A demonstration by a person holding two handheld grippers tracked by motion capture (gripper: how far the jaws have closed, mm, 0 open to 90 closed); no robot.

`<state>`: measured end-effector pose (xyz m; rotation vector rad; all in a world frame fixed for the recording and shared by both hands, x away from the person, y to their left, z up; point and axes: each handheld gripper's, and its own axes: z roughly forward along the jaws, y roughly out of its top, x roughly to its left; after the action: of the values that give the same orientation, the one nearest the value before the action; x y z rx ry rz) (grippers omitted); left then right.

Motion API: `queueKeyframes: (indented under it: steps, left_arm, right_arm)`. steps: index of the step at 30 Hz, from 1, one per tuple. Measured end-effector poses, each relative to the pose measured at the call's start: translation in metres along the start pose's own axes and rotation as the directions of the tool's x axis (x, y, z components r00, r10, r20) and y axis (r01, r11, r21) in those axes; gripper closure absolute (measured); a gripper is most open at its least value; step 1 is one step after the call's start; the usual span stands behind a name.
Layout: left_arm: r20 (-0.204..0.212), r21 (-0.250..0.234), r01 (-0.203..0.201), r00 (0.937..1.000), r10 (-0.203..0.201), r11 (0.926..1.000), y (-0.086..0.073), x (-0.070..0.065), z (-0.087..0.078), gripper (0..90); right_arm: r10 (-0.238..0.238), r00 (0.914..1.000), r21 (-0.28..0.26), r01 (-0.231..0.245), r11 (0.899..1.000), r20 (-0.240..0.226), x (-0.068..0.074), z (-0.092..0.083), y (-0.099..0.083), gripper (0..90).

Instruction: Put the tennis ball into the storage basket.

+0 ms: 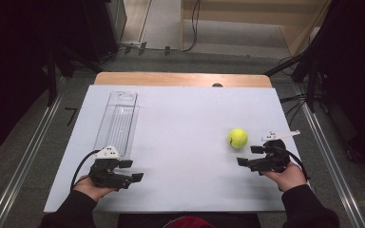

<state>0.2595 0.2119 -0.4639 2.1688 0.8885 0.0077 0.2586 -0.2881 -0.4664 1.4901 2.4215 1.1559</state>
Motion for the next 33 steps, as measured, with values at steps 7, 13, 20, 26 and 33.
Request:
queueKeyframes:
  steps: [7, 13, 20, 26, 33]
  left_arm:
    - [0.002, 0.005, -0.003, 1.0, 0.003, 1.0, 0.0, -0.001, 0.001, 29.6]
    - [0.001, 0.005, 0.0, 1.0, 0.0, 1.0, 0.0, 0.0, 0.001, 29.6]
    - [-0.001, 0.004, 0.002, 1.0, -0.002, 1.0, 0.0, 0.001, 0.001, 29.6]
    - [-0.003, 0.006, 0.004, 1.0, -0.004, 1.0, 0.0, 0.001, 0.001, 29.6]
    - [-0.002, 0.005, 0.005, 1.0, -0.005, 1.0, 0.0, 0.002, 0.001, 29.7]
  right_arm:
    - [0.008, 0.9999, -0.008, -0.008, 1.0, 0.014, -0.005, 0.001, 0.004, 12.7]
    - [0.007, 0.9993, -0.021, -0.006, 1.0, 0.038, -0.006, -0.001, 0.012, 12.7]
    - [0.005, 0.9986, -0.042, -0.003, 0.999, 0.052, -0.011, -0.003, 0.025, 12.7]
    - [0.007, 0.9989, -0.053, -0.005, 0.999, 0.046, -0.012, -0.005, 0.03, 12.7]
    - [0.002, 0.9982, -0.051, 0.001, 0.999, 0.06, -0.016, -0.003, 0.038, 12.6]
